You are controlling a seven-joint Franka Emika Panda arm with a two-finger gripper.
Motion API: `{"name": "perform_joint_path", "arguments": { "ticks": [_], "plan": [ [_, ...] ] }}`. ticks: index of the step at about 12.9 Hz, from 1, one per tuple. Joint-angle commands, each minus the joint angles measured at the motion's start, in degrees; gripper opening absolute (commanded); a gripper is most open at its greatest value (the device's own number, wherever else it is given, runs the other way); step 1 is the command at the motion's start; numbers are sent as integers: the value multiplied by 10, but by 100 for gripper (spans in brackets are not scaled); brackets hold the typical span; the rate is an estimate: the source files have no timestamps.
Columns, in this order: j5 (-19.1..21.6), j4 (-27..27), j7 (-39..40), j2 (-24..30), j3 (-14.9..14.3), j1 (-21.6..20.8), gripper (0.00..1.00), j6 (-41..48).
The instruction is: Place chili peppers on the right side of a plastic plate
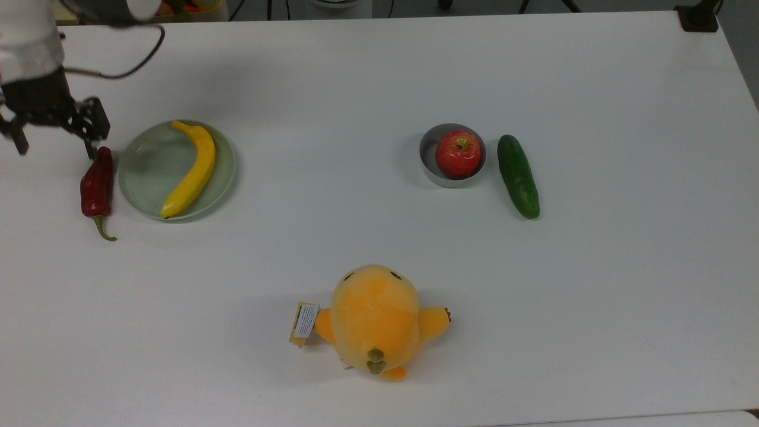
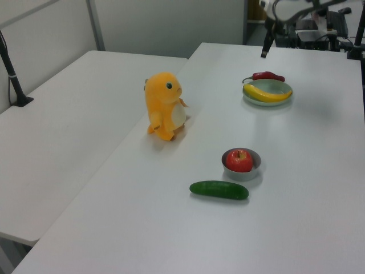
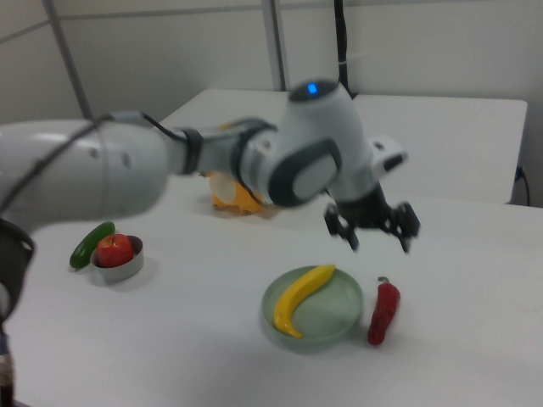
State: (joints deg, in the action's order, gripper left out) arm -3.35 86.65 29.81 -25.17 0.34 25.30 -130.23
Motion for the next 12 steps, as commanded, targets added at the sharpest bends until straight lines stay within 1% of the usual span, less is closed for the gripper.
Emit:
{"name": "perform_joint_path", "arguments": {
  "ticks": [1, 3, 6, 8, 10, 12],
  "plan": [
    [41, 20, -87, 134, -6, -51, 100, 143],
    [46, 20, -123, 181, -6, -74, 100, 210],
    [57, 22, -206, 239, -7, -115, 100, 317],
    [57, 25, -259, 264, -7, -149, 100, 369],
    [57, 28, -295, 272, -7, -182, 100, 411],
    [57, 40, -338, 287, -7, -232, 100, 444]
  ]
}}
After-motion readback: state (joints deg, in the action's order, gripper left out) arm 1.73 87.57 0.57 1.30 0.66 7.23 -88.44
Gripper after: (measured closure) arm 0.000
